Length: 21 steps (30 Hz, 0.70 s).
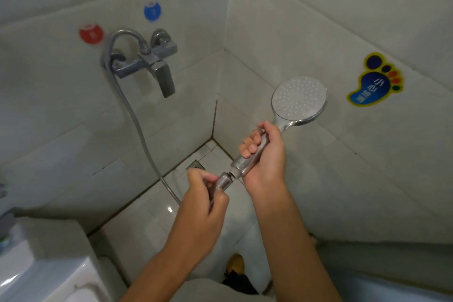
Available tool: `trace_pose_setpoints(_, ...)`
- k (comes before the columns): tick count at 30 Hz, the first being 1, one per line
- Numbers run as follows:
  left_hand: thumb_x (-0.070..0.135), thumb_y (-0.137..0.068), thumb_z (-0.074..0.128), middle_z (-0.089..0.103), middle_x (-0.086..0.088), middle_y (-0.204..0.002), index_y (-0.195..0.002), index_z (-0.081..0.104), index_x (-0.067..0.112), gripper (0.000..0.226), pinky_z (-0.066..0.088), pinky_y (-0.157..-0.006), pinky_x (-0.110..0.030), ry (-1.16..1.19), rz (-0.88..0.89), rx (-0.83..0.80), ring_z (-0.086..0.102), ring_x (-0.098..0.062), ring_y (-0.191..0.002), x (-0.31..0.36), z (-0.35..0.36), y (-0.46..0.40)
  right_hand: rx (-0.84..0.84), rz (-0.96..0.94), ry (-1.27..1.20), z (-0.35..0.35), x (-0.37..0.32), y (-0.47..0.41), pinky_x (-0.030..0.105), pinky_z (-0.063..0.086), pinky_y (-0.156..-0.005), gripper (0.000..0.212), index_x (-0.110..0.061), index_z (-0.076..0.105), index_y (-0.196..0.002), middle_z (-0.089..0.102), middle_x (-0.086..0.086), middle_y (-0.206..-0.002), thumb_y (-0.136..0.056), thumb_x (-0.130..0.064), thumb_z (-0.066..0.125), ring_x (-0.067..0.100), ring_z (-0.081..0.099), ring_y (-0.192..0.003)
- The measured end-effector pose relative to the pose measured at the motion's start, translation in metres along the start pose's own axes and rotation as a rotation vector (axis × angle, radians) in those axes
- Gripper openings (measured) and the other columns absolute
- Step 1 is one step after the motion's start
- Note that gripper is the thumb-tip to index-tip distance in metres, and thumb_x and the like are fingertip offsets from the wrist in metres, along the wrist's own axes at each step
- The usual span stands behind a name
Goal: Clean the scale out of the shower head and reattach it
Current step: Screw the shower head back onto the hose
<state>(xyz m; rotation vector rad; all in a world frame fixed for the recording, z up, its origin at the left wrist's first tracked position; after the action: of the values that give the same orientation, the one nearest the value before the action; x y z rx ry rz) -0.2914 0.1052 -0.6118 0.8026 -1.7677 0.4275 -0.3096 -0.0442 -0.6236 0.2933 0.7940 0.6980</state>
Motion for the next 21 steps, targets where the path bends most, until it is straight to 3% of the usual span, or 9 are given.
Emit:
trace_pose_setpoints(7, 0.018, -0.095, 0.045, 0.044, 0.005, -0.059, -0.092, 0.042, 0.027, 0.009, 0.033, -0.042, -0.020, -0.019, 0.011, -0.009, 0.040, -0.005, -0.046, 0.005, 0.002, 0.008, 0.013, -0.138, 0.075, -0.001, -0.009, 0.015, 0.022, 0.028, -0.035, 0.009, -0.012, 0.047, -0.087, 0.037, -0.002, -0.055, -0.091, -0.018, 0.052, 0.011, 0.031, -0.040)
trace_pose_setpoints(21, 0.020, -0.095, 0.046, 0.045, 0.007, -0.059, -0.093, 0.042, 0.028, 0.009, 0.034, -0.044, -0.021, -0.032, 0.008, 0.003, 0.041, -0.005, -0.047, 0.003, 0.006, 0.009, -0.021, -0.153, 0.126, 0.002, -0.008, 0.028, 0.023, 0.028, -0.036, 0.008, -0.013, 0.048, -0.087, 0.038, -0.002, -0.055, -0.093, -0.018, 0.052, 0.010, 0.033, -0.039)
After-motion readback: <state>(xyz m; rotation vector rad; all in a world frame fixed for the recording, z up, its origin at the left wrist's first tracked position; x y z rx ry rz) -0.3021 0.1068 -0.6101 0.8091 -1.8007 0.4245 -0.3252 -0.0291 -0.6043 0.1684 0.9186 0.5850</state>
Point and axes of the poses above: each hand's wrist, its own y-axis away from the middle knuckle, its own z-axis out of the palm, x = y × z, the point moved 4 cm from there along -y, towards the middle knuckle
